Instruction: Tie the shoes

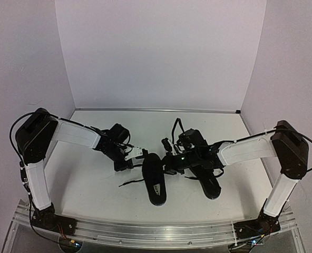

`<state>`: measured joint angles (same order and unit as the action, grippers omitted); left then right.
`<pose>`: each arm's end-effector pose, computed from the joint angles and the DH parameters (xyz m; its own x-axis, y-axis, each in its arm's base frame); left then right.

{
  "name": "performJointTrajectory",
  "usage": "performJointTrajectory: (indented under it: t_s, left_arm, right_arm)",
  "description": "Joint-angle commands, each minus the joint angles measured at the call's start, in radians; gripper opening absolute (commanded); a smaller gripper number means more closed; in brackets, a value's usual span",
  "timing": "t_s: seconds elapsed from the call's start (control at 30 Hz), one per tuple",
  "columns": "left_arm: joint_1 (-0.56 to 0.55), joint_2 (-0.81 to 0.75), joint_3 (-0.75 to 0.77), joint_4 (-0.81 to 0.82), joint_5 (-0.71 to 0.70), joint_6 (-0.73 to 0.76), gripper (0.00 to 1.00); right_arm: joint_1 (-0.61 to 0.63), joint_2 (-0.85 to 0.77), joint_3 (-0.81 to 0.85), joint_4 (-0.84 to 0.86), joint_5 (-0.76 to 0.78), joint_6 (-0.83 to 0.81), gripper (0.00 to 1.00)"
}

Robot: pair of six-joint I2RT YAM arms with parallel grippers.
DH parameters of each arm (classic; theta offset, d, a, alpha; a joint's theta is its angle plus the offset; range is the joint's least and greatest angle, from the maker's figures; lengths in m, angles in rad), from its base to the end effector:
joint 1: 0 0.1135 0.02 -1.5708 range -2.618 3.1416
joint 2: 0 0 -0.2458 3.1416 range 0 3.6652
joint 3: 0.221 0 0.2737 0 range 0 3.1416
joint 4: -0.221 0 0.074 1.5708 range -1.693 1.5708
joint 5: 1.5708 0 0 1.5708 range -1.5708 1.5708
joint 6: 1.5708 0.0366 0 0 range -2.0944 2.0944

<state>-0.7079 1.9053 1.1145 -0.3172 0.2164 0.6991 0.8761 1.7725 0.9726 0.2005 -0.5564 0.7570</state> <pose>0.2837 -0.2532 0.0998 -0.0648 0.8827 -0.4654 0.9793 0.1458 0.1402 0.2317 0.3082 0.1453 -0.9022 -0.1718 -0.3956 -0.4291 0.4493 0.7836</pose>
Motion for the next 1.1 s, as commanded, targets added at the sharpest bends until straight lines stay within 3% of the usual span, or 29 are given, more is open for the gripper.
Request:
performJointTrajectory:
  t_s: [0.0, 0.2, 0.33, 0.73, 0.93, 1.07]
  left_arm:
    - [0.001, -0.140, -0.020, -0.019, 0.053, -0.052, 0.00]
    - [-0.101, -0.353, -0.110, -0.050, -0.028, -0.171, 0.00]
    - [-0.152, -0.426, -0.108, -0.159, -0.116, -0.314, 0.00]
    - [-0.218, -0.372, -0.020, -0.562, -0.299, -0.657, 0.00]
    - [-0.301, -0.418, -0.003, -0.666, -0.309, -0.747, 0.00]
    - [-0.418, -0.438, 0.025, -0.703, -0.278, -0.779, 0.00]
  right_arm:
    - [0.008, -0.031, 0.005, 0.009, 0.032, 0.002, 0.00]
    - [0.007, -0.025, 0.004, 0.008, 0.050, 0.009, 0.00]
    - [0.007, -0.033, -0.001, 0.008, 0.063, 0.014, 0.00]
    - [0.007, -0.028, -0.003, 0.008, 0.070, 0.019, 0.00]
    - [0.007, -0.028, 0.001, 0.008, 0.077, 0.020, 0.00]
    - [0.007, -0.028, 0.001, 0.008, 0.081, 0.019, 0.00]
